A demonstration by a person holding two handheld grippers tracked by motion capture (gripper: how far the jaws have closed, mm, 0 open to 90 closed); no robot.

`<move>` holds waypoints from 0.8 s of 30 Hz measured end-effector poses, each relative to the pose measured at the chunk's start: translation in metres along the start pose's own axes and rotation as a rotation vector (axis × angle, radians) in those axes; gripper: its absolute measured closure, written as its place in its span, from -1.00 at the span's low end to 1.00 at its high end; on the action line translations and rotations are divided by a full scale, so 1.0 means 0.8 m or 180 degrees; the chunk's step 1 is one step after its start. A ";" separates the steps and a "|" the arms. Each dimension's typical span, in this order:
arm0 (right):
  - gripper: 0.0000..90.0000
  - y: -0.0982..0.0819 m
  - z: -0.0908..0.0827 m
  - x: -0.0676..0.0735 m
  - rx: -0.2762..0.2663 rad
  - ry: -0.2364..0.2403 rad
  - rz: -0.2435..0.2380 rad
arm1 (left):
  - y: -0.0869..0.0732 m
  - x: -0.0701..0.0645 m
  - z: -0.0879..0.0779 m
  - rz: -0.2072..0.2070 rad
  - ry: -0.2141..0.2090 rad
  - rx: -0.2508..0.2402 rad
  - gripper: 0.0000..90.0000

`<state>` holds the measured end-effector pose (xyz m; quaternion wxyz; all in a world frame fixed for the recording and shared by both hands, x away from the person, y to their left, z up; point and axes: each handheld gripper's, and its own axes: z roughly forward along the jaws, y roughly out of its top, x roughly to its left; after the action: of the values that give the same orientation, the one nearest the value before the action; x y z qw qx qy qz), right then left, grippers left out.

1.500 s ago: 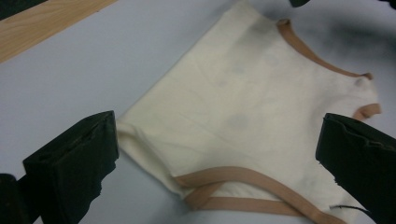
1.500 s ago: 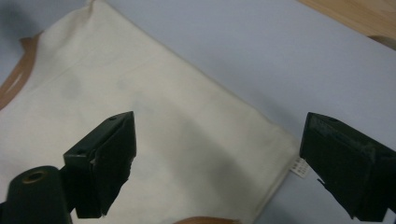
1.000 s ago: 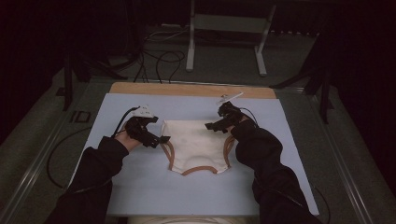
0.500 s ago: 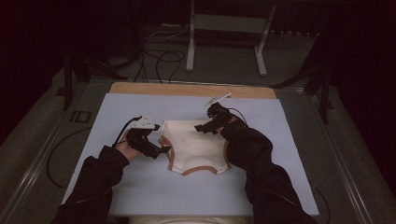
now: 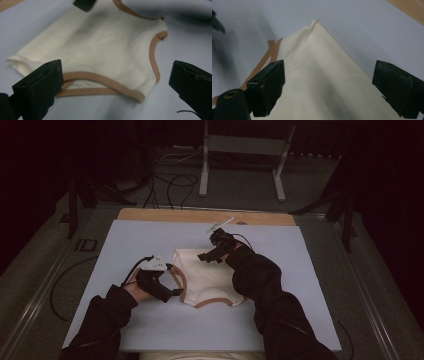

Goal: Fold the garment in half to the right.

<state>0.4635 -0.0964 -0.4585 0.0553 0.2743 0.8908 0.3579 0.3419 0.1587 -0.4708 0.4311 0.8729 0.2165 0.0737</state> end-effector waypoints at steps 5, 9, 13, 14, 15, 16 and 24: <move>-0.75 0.010 0.011 0.004 0.0046 0.0018 -0.0065 | -0.003 -0.011 0.004 0.0174 -0.0157 0.0051 -1.00; -0.75 0.014 0.021 0.005 0.0056 0.0043 -0.0084 | -0.006 -0.019 0.009 0.0267 -0.0201 0.0073 -1.00; -0.75 0.020 0.033 0.007 0.0097 0.0087 -0.0095 | -0.009 -0.022 0.017 0.0301 -0.0217 0.0142 -1.00; -0.75 0.020 0.033 0.007 0.0097 0.0087 -0.0095 | -0.010 -0.024 0.019 0.0318 -0.0238 0.0175 -1.00; -0.75 0.025 0.040 0.010 0.0100 0.0132 -0.0063 | -0.011 -0.027 0.023 0.0393 -0.0253 0.0218 -1.00; -0.75 0.025 0.040 0.010 0.0100 0.0132 -0.0063 | -0.011 -0.027 0.023 0.0393 -0.0253 0.0218 -1.00; -0.75 0.035 0.060 0.018 0.0145 0.0196 -0.0067 | -0.012 -0.033 0.035 0.0551 -0.0274 0.0338 -0.98</move>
<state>0.4777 -0.0432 -0.4740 0.0253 0.2550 0.9029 0.3452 0.3239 0.1323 -0.4942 0.3852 0.9122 0.1251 0.0614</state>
